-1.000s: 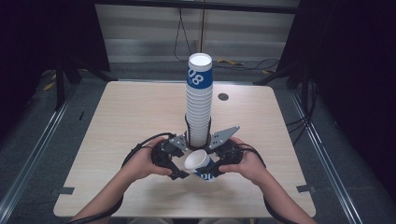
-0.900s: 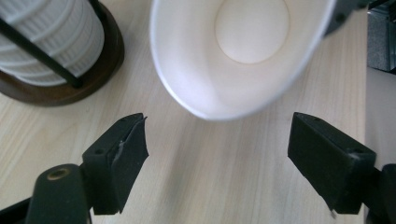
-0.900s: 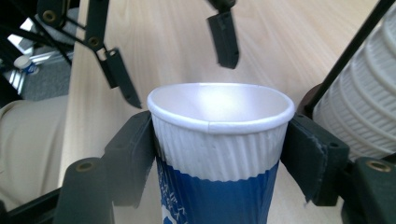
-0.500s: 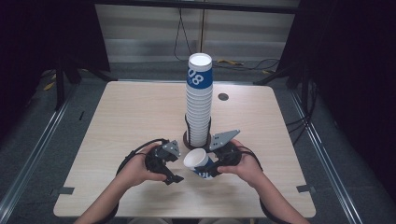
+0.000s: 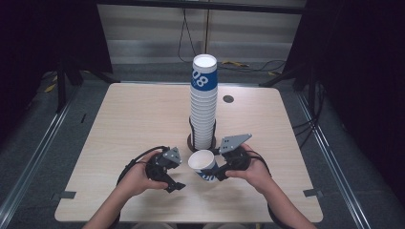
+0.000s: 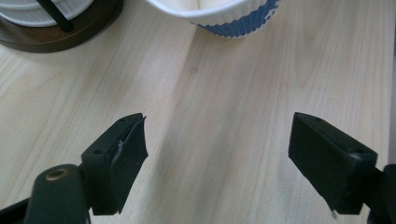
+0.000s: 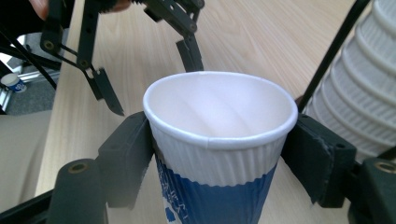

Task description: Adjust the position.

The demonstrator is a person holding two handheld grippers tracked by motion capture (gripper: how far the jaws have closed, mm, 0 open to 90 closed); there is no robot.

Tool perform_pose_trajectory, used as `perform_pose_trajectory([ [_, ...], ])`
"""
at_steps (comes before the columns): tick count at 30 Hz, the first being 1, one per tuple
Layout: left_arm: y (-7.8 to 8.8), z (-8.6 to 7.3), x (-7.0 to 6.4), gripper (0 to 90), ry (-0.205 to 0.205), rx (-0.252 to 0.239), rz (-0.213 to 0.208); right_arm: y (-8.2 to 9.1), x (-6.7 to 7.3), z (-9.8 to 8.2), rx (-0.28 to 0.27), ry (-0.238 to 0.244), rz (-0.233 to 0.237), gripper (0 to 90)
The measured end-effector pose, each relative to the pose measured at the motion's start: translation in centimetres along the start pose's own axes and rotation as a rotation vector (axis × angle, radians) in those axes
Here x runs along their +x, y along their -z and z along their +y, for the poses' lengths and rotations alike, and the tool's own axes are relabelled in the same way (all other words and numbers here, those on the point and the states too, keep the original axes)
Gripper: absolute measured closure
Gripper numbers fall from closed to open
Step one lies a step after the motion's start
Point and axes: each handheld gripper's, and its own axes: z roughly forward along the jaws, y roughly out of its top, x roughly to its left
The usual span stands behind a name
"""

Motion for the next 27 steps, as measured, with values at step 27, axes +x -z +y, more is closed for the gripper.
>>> perform_pose_trajectory([
  [27, 0.1, -0.8, 0.1, 18.1, 0.008, -0.024, -0.001, 1.2, 0.4, -1.8, 0.045, 0.021, -0.005, 19.4],
])
